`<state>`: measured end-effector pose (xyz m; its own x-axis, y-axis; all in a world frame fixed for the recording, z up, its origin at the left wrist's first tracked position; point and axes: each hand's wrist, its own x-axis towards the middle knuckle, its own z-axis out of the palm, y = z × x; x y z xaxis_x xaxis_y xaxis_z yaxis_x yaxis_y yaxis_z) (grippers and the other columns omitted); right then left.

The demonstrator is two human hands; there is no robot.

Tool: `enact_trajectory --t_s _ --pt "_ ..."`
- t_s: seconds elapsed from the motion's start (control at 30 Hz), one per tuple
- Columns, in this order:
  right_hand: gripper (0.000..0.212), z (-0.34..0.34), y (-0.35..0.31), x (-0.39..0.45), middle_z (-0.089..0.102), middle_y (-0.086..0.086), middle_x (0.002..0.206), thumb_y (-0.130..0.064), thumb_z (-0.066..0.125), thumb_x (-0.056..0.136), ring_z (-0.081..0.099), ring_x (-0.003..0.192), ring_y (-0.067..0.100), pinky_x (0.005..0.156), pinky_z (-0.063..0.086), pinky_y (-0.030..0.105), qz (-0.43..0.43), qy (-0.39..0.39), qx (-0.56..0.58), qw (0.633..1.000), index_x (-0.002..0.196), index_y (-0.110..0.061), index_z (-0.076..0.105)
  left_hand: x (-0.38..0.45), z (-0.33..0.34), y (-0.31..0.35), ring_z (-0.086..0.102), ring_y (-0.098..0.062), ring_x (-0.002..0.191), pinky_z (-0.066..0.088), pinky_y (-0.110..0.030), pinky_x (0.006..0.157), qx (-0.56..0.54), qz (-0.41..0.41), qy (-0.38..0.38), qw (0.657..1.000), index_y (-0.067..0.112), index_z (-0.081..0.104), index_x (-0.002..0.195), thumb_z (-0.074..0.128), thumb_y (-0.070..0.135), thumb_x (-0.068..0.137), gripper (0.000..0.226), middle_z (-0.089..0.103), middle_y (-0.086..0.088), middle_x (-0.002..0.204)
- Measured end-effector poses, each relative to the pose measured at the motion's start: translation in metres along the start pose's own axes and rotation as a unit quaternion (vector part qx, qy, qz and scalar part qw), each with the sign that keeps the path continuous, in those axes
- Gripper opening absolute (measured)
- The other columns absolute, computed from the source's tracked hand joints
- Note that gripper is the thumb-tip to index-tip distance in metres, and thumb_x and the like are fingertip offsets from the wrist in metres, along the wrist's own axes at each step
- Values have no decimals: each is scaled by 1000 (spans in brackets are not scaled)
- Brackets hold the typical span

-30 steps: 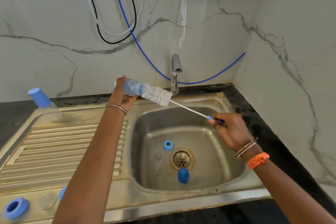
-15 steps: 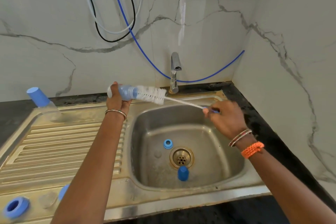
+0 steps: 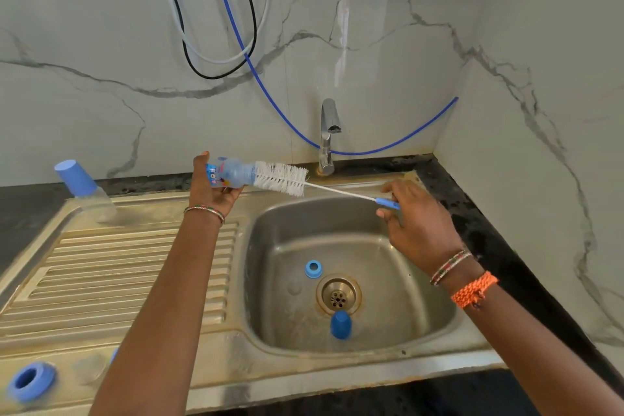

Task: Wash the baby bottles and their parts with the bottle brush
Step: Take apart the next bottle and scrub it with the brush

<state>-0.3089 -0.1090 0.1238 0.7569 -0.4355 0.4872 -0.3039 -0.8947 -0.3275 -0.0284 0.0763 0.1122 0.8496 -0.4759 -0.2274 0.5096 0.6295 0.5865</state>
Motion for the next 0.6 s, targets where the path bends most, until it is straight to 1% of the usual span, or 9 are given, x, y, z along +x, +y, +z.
enact_trajectory --t_s 0.1,0.17,0.23,0.3,0.33,0.4,0.47,0.53,0.6 --pt "3 2 2 -4 59 4 78 -10 67 84 53 64 21 53 45 32 -4 60 -8 998 83 -10 64 -4 3 -3 58 -15 70 55 -26 61 -15 15 7 1000 12 63 61 44 32 94 43 57 -1 67" --pt "13 -3 5 1 58 0 65 -18 65 88 51 56 16 51 44 30 85 -47 41 994 77 -12 68 -8 4 -6 58 -15 68 54 -26 66 8 31 13 999 12 57 70 42 34 95 36 55 -1 68" --pt "25 -11 6 3 51 -3 52 -21 56 94 40 41 8 40 36 22 210 -285 234 905 75 -9 67 -11 6 -8 59 -17 76 55 -30 72 32 39 17 999 12 52 82 42 37 96 30 57 -4 75" --pt "31 -14 7 2 46 -4 47 -19 47 98 30 33 4 34 25 16 278 -370 369 806 76 -6 64 -12 7 -10 61 -19 79 56 -31 74 41 35 14 998 10 52 87 44 39 96 31 59 -7 79" --pt "30 -11 8 1 50 -3 49 -19 49 97 33 34 4 36 27 16 269 -350 367 819 75 -8 65 -13 7 -11 61 -20 80 56 -32 78 45 35 17 998 10 52 90 44 40 96 32 60 -8 82" --pt "20 -2 10 -6 65 1 62 -18 62 90 49 47 8 49 42 21 207 -229 257 916 72 -17 71 -12 5 -12 61 -21 85 52 -35 86 56 39 28 997 10 53 93 42 39 97 32 59 -10 91" --pt "8 3 10 -12 68 -5 71 -17 72 81 58 64 9 62 49 27 164 -90 139 972 76 -23 72 -11 5 -14 61 -20 83 54 -34 78 67 40 37 996 11 53 93 42 37 97 29 60 -8 89" --pt "13 4 11 -13 61 -13 71 -10 74 76 55 65 6 59 48 27 138 -4 106 985 77 -22 68 -13 8 -16 60 -18 76 56 -31 68 58 28 36 997 12 53 86 44 35 96 26 60 -5 75" --pt "15 3 14 -11 61 -14 68 -6 77 72 56 62 4 58 46 24 132 -1 147 980 74 -17 67 -15 10 -18 58 -17 73 56 -28 64 51 29 34 998 13 51 82 43 33 96 26 55 -4 74"
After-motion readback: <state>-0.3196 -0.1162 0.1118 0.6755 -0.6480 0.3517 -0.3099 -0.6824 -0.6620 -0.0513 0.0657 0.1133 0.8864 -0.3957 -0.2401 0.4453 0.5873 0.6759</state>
